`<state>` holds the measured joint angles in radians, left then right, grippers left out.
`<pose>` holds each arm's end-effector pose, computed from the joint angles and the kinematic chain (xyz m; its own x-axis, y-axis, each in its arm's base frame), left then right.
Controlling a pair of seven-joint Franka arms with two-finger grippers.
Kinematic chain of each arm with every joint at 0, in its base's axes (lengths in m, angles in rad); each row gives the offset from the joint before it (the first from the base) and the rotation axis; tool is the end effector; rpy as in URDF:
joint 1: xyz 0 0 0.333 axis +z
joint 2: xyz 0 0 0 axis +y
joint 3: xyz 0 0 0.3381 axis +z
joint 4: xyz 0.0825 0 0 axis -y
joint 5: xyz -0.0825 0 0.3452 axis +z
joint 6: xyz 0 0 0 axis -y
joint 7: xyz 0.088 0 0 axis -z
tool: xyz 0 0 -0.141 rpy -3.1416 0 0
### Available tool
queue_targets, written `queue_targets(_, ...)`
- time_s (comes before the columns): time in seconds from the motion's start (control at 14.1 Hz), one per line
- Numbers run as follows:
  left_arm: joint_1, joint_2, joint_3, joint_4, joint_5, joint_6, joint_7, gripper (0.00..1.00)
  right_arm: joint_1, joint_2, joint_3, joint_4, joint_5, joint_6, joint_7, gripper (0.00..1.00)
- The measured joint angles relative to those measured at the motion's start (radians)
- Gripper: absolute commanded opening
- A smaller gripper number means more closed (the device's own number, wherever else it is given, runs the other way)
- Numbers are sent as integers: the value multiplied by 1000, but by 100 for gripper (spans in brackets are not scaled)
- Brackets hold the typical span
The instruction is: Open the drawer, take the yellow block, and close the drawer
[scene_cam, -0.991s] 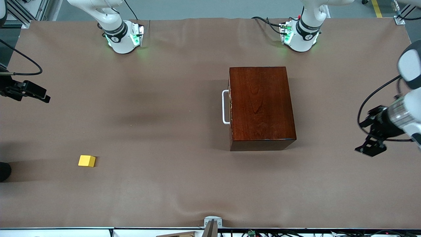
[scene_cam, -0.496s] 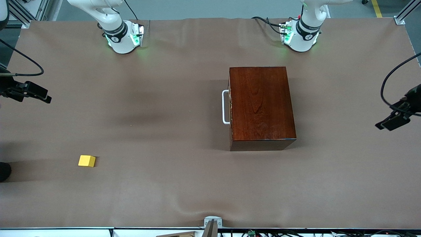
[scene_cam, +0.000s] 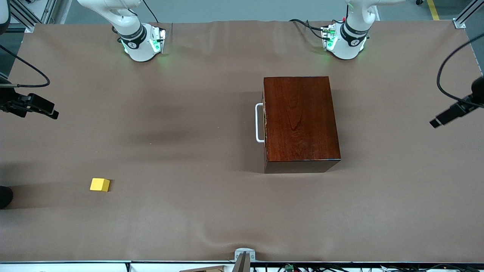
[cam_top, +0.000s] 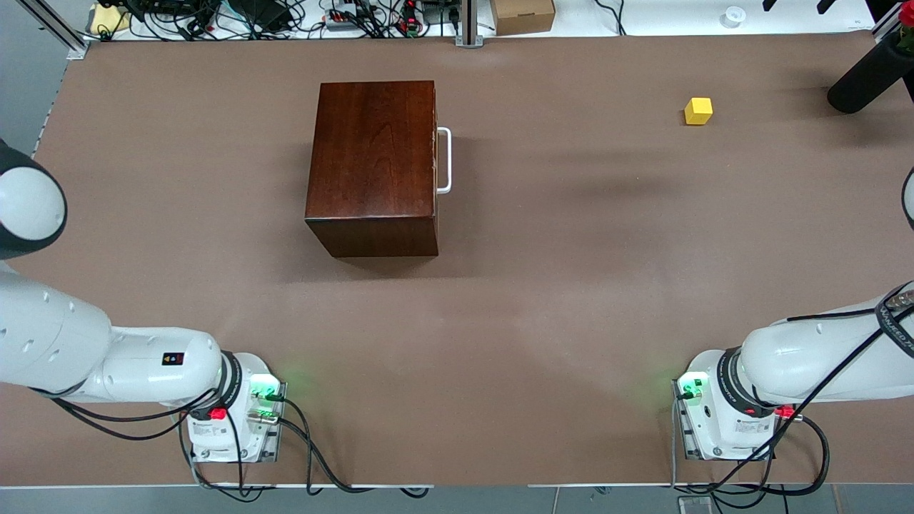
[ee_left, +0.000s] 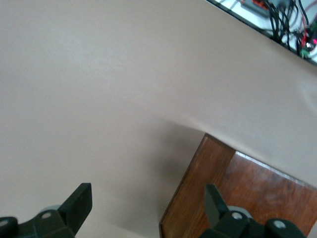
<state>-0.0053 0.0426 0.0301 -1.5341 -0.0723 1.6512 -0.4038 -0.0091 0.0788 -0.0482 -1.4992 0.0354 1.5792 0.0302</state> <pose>0.5408 0.0034 0.6140 0.9067 0.4198 0.0404 0.4148 -0.9050 0.0944 0.5422 -0.0250 0.6028 0.9962 -0.0875 0.0003 -0.0875 -0.9957 -0.0316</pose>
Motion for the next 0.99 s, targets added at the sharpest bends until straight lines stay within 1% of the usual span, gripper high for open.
queue_targets(0.35,1,-46,3,-13,0,-69,167,100,0,0,0,0,0,1,0,100)
queue_targets(0.78,1,-50,0,-15,0,-124,395,100,0,-5,-1,-1,0,-1,0,100)
queue_targets(0.92,2,-51,-1,-15,5,-127,440,100,0,-5,-1,-1,0,0,0,100)
queue_targets(0.99,2,-52,-9,-14,26,-127,450,100,0,-5,-1,-1,0,1,0,100)
